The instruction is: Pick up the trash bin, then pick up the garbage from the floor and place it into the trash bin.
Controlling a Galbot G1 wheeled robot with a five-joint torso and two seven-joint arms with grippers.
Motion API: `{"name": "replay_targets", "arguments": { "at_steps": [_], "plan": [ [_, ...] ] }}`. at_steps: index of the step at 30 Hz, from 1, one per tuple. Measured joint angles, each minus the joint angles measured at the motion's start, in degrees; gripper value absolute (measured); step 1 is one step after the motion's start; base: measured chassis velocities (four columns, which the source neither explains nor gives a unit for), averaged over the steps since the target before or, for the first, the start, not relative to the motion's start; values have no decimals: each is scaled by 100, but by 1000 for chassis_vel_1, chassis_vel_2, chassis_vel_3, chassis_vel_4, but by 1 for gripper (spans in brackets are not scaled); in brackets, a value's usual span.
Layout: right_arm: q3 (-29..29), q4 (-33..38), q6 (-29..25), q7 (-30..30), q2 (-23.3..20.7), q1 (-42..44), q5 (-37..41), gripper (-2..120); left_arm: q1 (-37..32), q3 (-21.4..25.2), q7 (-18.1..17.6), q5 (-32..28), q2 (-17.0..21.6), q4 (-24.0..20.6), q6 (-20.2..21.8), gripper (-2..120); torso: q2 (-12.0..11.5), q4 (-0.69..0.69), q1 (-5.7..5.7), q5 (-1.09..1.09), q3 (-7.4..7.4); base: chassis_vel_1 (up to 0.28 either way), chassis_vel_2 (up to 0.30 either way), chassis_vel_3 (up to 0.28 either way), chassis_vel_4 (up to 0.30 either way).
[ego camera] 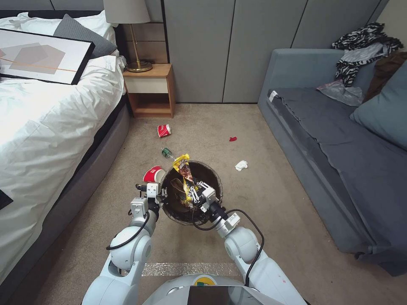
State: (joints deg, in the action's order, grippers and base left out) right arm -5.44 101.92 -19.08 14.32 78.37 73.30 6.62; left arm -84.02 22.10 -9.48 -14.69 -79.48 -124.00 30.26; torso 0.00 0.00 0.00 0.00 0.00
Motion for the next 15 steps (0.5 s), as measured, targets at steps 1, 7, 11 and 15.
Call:
{"name": "replay_targets", "arguments": {
  "at_steps": [1,7,11,15],
  "plan": [
    [1,0,1,0,-4,5,0,25,0,0,0,-1,3,-2,0,3,0,0,0,0,0,0,0,0,0],
    [2,9,6,-3,-22,24,0,44,-1,0,1,-3,15,-12,0,3,-1,0,0,0,0,0,0,0,0],
    [-5,20,9,-5,-34,26,17,60,1,-3,2,-7,18,-29,0,3,-1,0,0,0,0,0,0,0,0],
    [-13,22,9,-3,-42,23,36,75,-5,1,2,-18,37,-48,0,3,-1,0,0,0,0,0,0,0,0]
  ]
}}
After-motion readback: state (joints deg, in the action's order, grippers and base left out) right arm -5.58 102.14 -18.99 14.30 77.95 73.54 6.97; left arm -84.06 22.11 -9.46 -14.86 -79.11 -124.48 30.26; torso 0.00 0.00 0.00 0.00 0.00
